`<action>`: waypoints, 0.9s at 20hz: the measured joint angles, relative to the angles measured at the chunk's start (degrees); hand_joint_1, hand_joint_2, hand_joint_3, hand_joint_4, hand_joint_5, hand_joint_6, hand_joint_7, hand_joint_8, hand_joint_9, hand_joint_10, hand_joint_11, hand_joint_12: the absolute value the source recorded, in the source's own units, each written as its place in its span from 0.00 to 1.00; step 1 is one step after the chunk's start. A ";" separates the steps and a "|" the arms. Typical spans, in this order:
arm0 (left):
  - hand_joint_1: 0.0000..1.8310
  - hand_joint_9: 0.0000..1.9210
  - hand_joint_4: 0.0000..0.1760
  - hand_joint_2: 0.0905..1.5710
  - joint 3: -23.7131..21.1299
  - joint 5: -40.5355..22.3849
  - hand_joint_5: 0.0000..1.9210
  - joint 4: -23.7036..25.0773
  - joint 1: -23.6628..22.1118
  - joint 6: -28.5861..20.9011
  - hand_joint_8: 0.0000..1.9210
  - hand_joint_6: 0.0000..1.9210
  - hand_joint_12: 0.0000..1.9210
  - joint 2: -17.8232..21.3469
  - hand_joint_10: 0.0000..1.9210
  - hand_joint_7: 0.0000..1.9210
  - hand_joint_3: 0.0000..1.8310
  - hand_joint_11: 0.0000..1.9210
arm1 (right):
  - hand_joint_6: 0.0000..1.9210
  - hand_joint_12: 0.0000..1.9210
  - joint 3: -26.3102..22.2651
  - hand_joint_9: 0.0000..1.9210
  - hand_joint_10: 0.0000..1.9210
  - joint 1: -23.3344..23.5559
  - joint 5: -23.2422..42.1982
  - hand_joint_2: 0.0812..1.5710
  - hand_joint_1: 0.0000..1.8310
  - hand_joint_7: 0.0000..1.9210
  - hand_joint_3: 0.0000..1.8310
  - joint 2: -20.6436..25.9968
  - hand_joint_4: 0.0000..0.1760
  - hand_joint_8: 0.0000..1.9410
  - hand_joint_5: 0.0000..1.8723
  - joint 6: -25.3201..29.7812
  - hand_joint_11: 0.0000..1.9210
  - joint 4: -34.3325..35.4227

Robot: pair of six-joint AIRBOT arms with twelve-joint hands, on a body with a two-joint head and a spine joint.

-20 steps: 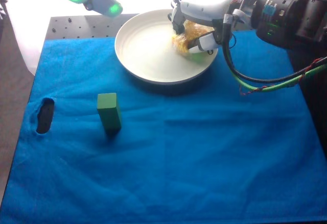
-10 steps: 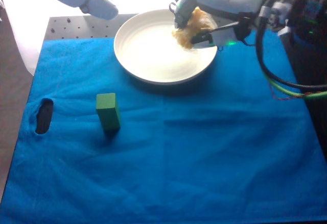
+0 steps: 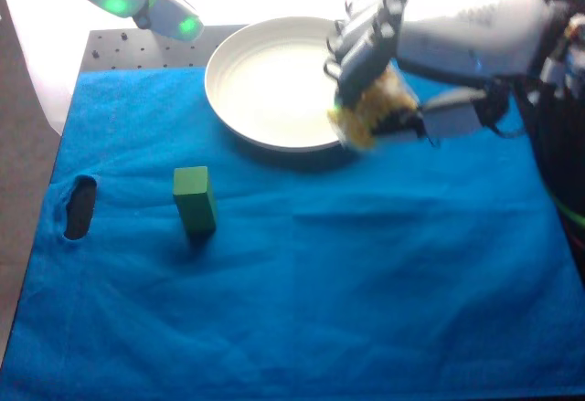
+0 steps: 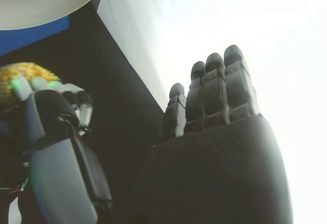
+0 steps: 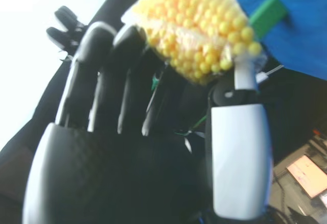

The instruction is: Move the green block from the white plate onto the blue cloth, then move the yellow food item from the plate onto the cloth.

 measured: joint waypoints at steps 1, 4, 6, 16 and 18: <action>0.35 0.02 1.00 0.48 0.00 0.02 0.00 -0.02 0.22 0.00 0.00 0.00 0.00 0.02 0.00 0.04 0.00 0.00 | 0.42 0.96 -1.20 0.55 0.77 -0.66 0.72 0.67 0.64 0.57 0.00 0.74 0.00 0.56 0.57 -0.02 0.48 -0.33; 0.36 0.03 1.00 0.46 0.00 0.13 0.00 -0.50 0.50 -0.02 0.00 0.00 0.00 0.02 0.00 0.04 0.00 0.00 | 0.32 0.98 -4.85 0.55 0.77 -3.32 2.25 0.67 0.69 0.57 0.00 2.32 0.00 0.54 0.57 -0.04 0.50 -1.27; 0.37 0.02 1.00 0.45 0.00 -0.09 0.00 -0.66 0.90 -0.02 0.00 0.00 0.00 0.02 0.00 0.04 0.00 0.00 | 0.32 0.92 -5.44 0.57 0.72 -4.72 2.60 0.66 0.70 0.59 0.00 2.27 0.00 0.49 0.57 0.02 0.52 -1.99; 0.38 0.03 1.00 0.45 -0.07 -0.04 0.00 -0.74 1.40 0.00 0.00 0.00 0.00 0.02 0.00 0.04 0.00 0.00 | 0.00 0.33 -4.68 0.08 0.00 -5.44 0.90 0.45 0.36 0.05 0.00 1.31 0.76 0.00 0.01 -0.07 0.00 -1.14; 0.37 0.03 1.00 0.46 -0.07 -0.20 0.00 -1.40 1.70 0.00 0.00 0.00 0.00 0.02 0.00 0.05 0.00 0.00 | 0.00 0.23 -5.33 0.03 0.00 -5.44 0.66 0.45 0.31 0.00 0.00 2.25 0.97 0.00 0.00 -0.07 0.00 0.98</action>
